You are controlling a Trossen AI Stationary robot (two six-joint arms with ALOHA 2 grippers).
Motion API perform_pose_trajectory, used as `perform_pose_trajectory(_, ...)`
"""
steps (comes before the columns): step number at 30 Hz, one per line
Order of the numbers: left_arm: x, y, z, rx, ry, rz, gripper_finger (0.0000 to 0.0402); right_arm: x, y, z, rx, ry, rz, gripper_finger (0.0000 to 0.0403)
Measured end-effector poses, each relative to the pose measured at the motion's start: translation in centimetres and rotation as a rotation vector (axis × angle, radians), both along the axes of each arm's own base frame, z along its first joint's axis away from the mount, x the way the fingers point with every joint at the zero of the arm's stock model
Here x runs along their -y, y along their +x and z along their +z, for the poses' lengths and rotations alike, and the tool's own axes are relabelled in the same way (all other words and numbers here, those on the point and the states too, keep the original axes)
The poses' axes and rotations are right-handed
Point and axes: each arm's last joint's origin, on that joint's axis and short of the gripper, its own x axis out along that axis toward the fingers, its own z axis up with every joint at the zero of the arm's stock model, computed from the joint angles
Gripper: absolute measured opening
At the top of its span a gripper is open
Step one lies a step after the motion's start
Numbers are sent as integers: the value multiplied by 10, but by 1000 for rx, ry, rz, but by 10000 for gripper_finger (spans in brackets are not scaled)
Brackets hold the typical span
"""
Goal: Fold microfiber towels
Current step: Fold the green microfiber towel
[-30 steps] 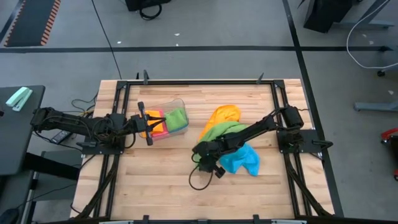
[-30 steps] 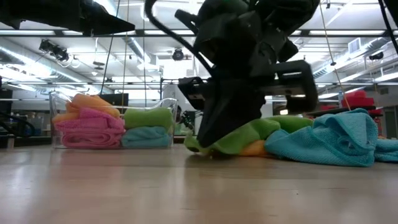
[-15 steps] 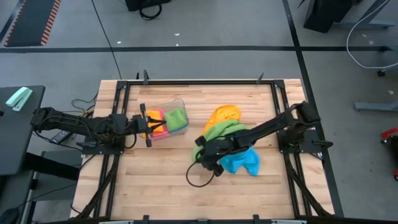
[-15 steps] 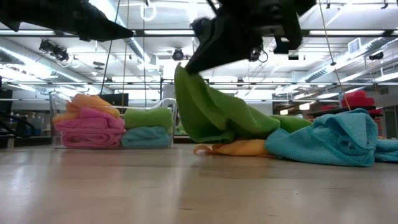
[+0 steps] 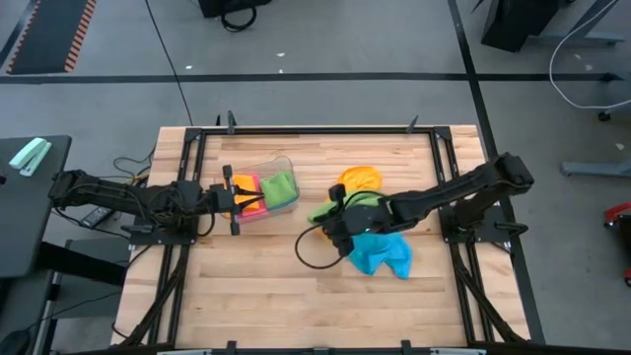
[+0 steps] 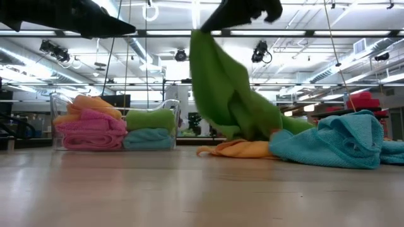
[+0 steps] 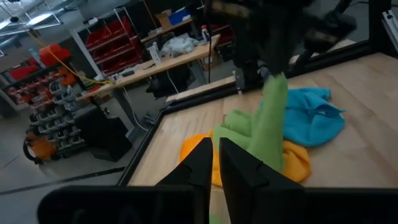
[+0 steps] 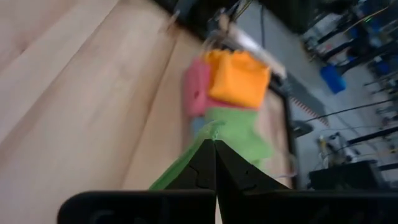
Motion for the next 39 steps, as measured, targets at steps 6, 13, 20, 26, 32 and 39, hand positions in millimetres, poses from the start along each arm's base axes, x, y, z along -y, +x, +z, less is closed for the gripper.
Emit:
perform_pose_trajectory(6, 0, 0, 0, 1, 1, 0, 26, 6, -23, 41, 131, 8, 14, 1)
perform_pose_trajectory(13, 0, 0, 1, 12, -3, 0, 31, 13, -49, 83, 314, -23, 42, 1)
perform_pose_trajectory(20, 1, 9, -1, 22, -20, -3, 41, 18, -66, 112, 455, -118, 73, 1)
perform_pose_trajectory(26, 3, 24, -7, 21, -4, -4, 60, 19, -71, 122, 517, -166, 78, 1)
perform_pose_trajectory(32, 4, 33, -8, 66, -33, -3, 93, 21, -71, 124, 525, -218, 62, 1)
perform_pose_trajectory(39, 5, 40, -4, 85, -38, -4, 137, 35, -70, 144, 557, -184, -28, 1)
